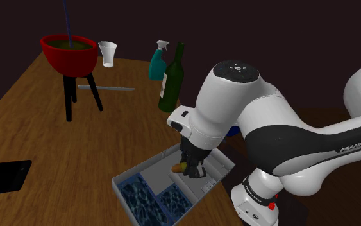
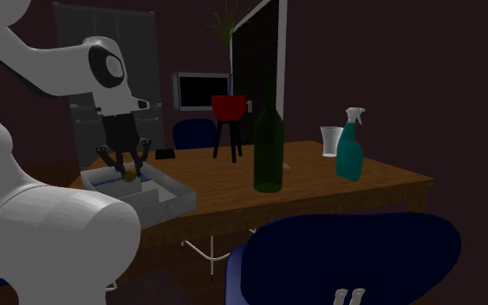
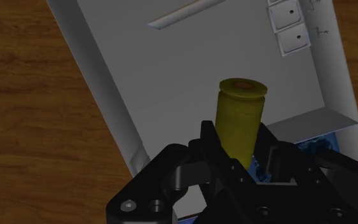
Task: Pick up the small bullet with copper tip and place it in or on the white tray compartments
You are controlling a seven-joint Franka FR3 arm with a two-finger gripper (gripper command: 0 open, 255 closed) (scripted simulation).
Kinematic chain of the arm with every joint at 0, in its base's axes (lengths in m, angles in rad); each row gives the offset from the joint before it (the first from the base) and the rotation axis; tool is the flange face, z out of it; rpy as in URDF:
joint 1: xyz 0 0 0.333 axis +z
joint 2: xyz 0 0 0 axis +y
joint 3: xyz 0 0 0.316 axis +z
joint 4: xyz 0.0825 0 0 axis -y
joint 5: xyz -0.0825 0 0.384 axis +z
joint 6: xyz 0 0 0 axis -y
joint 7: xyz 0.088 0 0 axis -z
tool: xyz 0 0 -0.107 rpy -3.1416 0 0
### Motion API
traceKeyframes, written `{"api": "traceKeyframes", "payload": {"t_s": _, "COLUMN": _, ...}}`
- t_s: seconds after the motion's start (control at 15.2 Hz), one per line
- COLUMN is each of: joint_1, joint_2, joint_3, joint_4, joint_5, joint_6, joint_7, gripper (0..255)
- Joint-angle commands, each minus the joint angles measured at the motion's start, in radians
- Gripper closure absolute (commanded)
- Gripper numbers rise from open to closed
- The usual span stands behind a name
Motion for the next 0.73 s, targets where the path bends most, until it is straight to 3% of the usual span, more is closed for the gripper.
{"api": "traceKeyframes", "payload": {"t_s": 0.0, "joint_1": -0.001, "joint_2": 0.008, "joint_3": 0.004, "joint_4": -0.018, "joint_5": 0.001, "joint_6": 0.027, "joint_7": 0.002, "gripper": 255}}
{"api": "traceKeyframes", "payload": {"t_s": 0.46, "joint_1": -0.004, "joint_2": 0.007, "joint_3": 0.007, "joint_4": -0.018, "joint_5": 0.002, "joint_6": 0.026, "joint_7": 0.000, "gripper": 255}}
{"api": "traceKeyframes", "payload": {"t_s": 0.53, "joint_1": -0.003, "joint_2": 0.003, "joint_3": 0.005, "joint_4": -0.019, "joint_5": 0.002, "joint_6": 0.023, "joint_7": -0.002, "gripper": 0}}
{"api": "traceKeyframes", "payload": {"t_s": 0.66, "joint_1": 0.000, "joint_2": 0.007, "joint_3": 0.014, "joint_4": -0.017, "joint_5": 0.006, "joint_6": 0.025, "joint_7": 0.009, "gripper": 0}}
